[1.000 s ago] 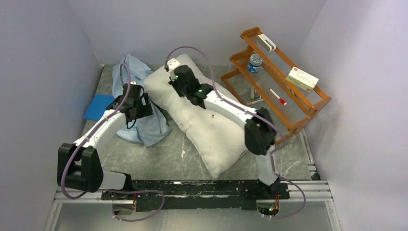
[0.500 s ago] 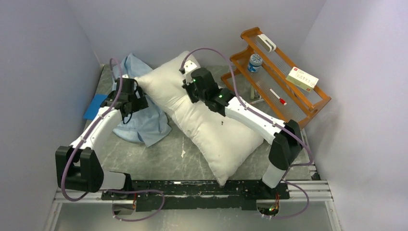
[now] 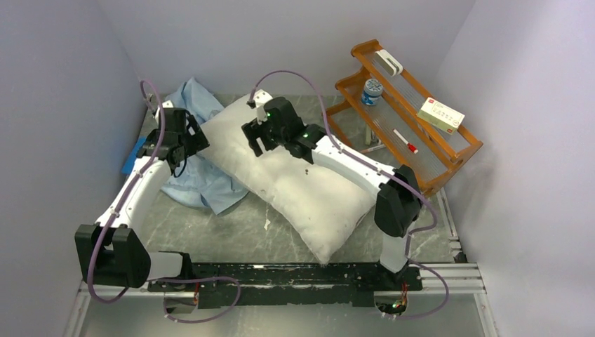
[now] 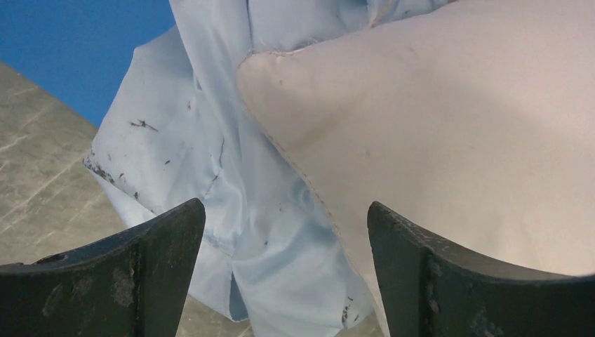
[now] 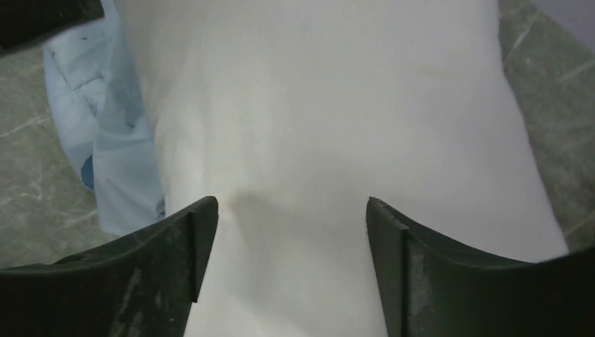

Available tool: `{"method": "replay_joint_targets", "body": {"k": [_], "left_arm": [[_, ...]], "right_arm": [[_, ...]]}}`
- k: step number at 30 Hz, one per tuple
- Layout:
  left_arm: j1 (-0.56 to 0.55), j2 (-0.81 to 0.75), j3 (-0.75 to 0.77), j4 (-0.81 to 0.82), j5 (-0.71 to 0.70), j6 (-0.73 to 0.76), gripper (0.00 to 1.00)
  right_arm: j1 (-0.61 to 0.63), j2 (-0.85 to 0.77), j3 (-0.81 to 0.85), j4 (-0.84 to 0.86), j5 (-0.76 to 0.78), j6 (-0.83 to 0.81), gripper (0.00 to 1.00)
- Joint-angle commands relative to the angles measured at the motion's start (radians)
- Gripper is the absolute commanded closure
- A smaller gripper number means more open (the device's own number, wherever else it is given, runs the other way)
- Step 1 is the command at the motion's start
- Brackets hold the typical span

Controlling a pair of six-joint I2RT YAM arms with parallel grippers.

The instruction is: Put the pillow into the pillowcase

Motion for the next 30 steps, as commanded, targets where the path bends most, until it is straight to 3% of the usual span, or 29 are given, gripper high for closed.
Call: {"method": "replay_joint_targets", "body": {"k": [1,2,8,15,17,18,21,22,23,30], "left_arm": [[0.011,-0.029,-0.037,0.021,-0.026,-0.021,0.1],[0.011,-0.029,-0.037,0.014,-0.031,-0.024,0.1],[0.013,-0.065,-0.084,0.018,-0.021,-0.027,0.11],[0.013,-0.097,-0.141,-0.003,-0.01,-0.024,0.12],[0.013,-0.1,-0.15,-0.008,-0.031,-0.013,0.12],[0.014,-0.1,-0.149,-0.013,-0.043,-0.007,0.12],[0.015,-0.092,-0.143,-0.017,-0.048,0.002,0.13],[0.015,-0.087,-0.142,-0.017,-0.036,0.001,0.13],[0.016,-0.081,-0.141,-0.017,-0.017,0.003,0.14],[0.015,-0.023,-0.164,-0.009,0.044,-0.009,0.19]], "right_arm": [[-0.001,0.069,0.07,0.098,-0.043,-0.048,0.05],[-0.002,0.095,0.093,0.112,-0.035,-0.05,0.01],[-0.001,0.309,0.321,0.11,0.036,-0.091,0.0],[-0.02,0.61,0.641,-0.12,0.079,-0.128,0.03],[-0.033,0.637,0.653,-0.15,0.035,-0.141,0.13],[-0.044,0.641,0.654,-0.16,0.009,-0.139,0.25],[-0.066,0.599,0.609,-0.143,-0.026,-0.13,0.82],[-0.071,0.564,0.577,-0.123,-0.023,-0.134,0.96],[-0.07,0.522,0.538,-0.103,-0.024,-0.143,1.0],[-0.098,0.083,0.128,0.08,-0.088,-0.164,1.0]]}}
